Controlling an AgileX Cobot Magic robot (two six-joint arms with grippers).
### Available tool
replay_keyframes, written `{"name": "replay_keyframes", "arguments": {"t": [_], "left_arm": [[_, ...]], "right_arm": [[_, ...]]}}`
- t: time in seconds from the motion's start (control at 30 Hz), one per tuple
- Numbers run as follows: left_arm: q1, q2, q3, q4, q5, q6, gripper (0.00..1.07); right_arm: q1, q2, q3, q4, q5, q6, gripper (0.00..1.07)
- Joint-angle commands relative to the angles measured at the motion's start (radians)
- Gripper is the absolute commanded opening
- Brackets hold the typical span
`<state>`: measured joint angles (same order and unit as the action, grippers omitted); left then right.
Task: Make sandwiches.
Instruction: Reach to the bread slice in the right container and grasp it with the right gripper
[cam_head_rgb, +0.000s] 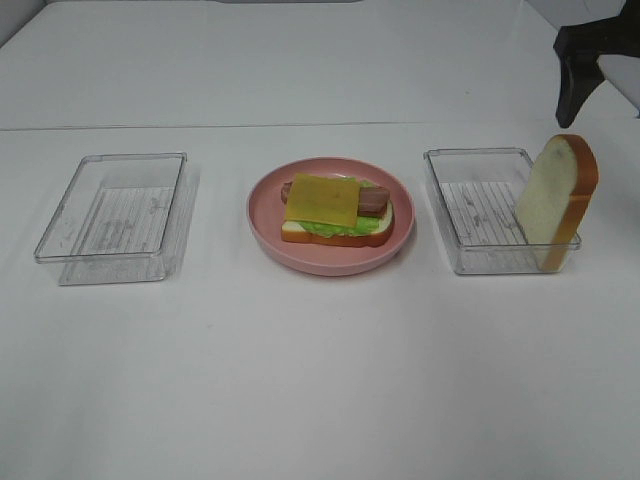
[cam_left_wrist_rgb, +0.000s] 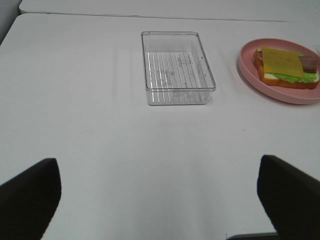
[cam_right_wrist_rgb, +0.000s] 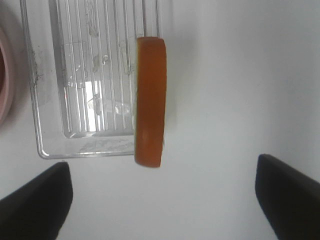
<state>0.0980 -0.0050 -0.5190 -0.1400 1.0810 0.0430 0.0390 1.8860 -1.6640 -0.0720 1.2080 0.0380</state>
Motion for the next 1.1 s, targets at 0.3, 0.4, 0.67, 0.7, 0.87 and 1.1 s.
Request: {"name": "replay_keyframes", "arguments": {"t": [0.3, 0.4, 0.67, 0.7, 0.87, 1.1], "left_arm": [[0.004, -0.022, 0.003, -0.008, -0.012, 0.000, 1.02], [0.004, -0.022, 0.003, -0.008, -0.012, 0.000, 1.02], [0.004, -0.022, 0.003, -0.008, -0.012, 0.000, 1.02], [0.004, -0.022, 0.003, -0.008, -0.012, 0.000, 1.02], [0.004, -0.022, 0.003, -0.008, -0.012, 0.000, 1.02], [0.004, -0.022, 0.003, -0.008, -0.012, 0.000, 1.02]], "right_arm": [[-0.003, 0.146, -0.045, -0.007, -0.019, -0.008, 0.97], [-0.003, 0.168, -0.045, -0.003, -0.019, -0.008, 0.97], [-0.003, 0.223, -0.045, 0.037, -0.019, -0.008, 0.97], [-0.003, 0.223, -0.045, 0.037, -0.019, -0.008, 0.97], [-0.003, 0.248, -0.045, 0.037, -0.017, -0.008, 0.97], [-0.003, 0.252, -0.045, 0.037, -0.011, -0.008, 0.96]]}}
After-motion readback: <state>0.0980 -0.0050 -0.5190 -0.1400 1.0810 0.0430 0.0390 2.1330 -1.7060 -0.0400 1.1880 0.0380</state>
